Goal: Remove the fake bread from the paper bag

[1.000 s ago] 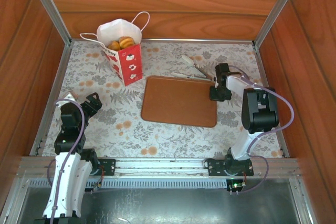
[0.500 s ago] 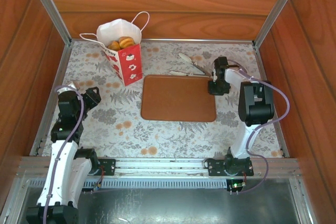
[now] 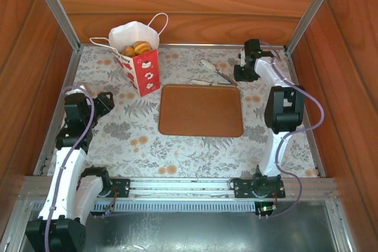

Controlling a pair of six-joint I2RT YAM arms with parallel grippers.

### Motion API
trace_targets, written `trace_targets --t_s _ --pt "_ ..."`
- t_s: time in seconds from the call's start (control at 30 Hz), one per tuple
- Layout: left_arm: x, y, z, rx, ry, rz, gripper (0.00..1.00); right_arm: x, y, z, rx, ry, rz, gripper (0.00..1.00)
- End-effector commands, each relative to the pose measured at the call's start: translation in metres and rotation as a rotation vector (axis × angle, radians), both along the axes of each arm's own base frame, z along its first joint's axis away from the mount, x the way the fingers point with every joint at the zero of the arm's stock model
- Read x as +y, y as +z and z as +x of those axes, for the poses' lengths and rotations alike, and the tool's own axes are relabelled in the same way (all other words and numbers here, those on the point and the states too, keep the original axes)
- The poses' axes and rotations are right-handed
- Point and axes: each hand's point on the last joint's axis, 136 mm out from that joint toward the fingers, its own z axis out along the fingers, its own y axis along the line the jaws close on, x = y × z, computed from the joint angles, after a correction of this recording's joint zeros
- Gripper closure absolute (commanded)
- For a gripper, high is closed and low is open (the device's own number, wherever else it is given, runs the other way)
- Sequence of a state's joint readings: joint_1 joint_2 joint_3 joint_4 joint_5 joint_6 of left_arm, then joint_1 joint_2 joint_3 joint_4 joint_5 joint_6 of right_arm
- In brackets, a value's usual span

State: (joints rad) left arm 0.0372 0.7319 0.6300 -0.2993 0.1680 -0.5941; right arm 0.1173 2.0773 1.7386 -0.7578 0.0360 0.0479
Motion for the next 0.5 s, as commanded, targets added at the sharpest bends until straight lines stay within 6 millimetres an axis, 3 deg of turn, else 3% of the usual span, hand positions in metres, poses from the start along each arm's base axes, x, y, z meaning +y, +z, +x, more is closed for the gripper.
trace_targets --t_s 0.0,0.23,0.47 --pt "-0.005 0.014 0.000 -0.034 -0.034 -0.006 0.34 0.010 -0.018 0.007 0.054 0.074 0.035 0.59" --pt "-0.010 0.020 -0.004 -0.058 -0.063 -0.008 0.34 0.029 -0.032 0.035 0.061 0.130 0.103 0.55" --pt "-0.011 0.023 -0.008 -0.065 -0.066 -0.003 0.34 0.046 -0.049 0.046 0.096 0.188 0.115 0.54"
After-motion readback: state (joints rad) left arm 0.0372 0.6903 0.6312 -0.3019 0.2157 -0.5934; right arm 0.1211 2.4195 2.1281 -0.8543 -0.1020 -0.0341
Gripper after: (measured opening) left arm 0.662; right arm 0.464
